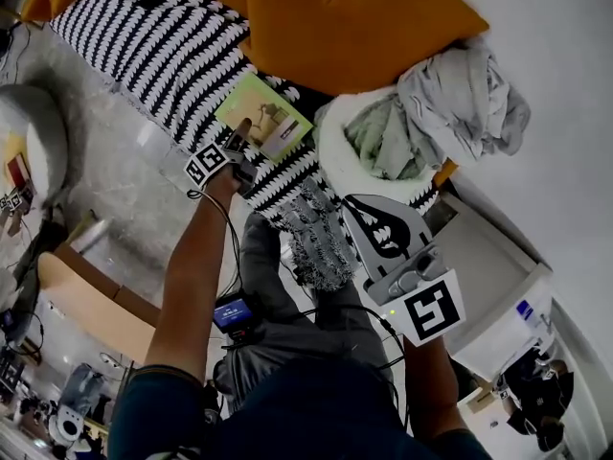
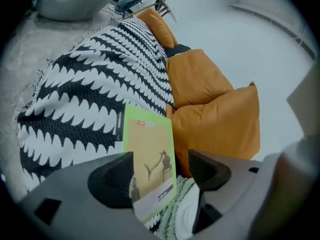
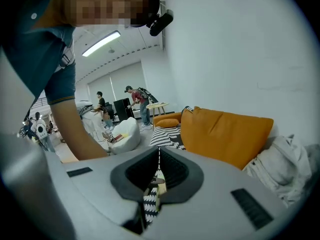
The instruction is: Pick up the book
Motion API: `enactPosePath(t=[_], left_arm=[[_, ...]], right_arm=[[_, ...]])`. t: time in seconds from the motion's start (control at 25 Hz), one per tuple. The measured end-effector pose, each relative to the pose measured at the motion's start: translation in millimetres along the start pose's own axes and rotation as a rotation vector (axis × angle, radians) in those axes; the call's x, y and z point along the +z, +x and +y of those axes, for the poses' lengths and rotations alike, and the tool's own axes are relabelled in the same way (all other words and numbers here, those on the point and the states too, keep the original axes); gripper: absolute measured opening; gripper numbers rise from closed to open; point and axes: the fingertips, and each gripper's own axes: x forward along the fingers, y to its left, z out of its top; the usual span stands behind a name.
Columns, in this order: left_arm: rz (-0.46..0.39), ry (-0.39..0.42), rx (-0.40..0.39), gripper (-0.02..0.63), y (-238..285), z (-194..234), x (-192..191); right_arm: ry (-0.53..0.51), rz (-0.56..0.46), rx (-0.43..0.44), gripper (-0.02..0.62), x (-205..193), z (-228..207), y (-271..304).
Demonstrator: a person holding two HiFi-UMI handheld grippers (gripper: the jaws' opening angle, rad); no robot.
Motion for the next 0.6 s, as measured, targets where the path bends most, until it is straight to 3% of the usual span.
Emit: enactPosePath(t=[0.2, 0.32, 0.44, 0.6], left_arm=[[-0.039, -0.062, -0.008, 0.319, 5, 13, 1], [-0.031, -0.132, -0.119, 0.305, 10, 5, -4], [0.012, -0.118, -0.198, 0.311, 19, -13, -15], [-0.048, -0.138, -0.170, 0.353, -7, -1, -14]], right_arm=[[0.027, 0.030, 0.000, 0.015, -15, -6, 3], [0.034, 0.034, 0.003, 0.015, -21, -11, 4], [0.040, 0.042, 0.003, 0.015, -26, -12, 6], [0.054, 0.045, 0.006, 0.015, -30, -16, 5]])
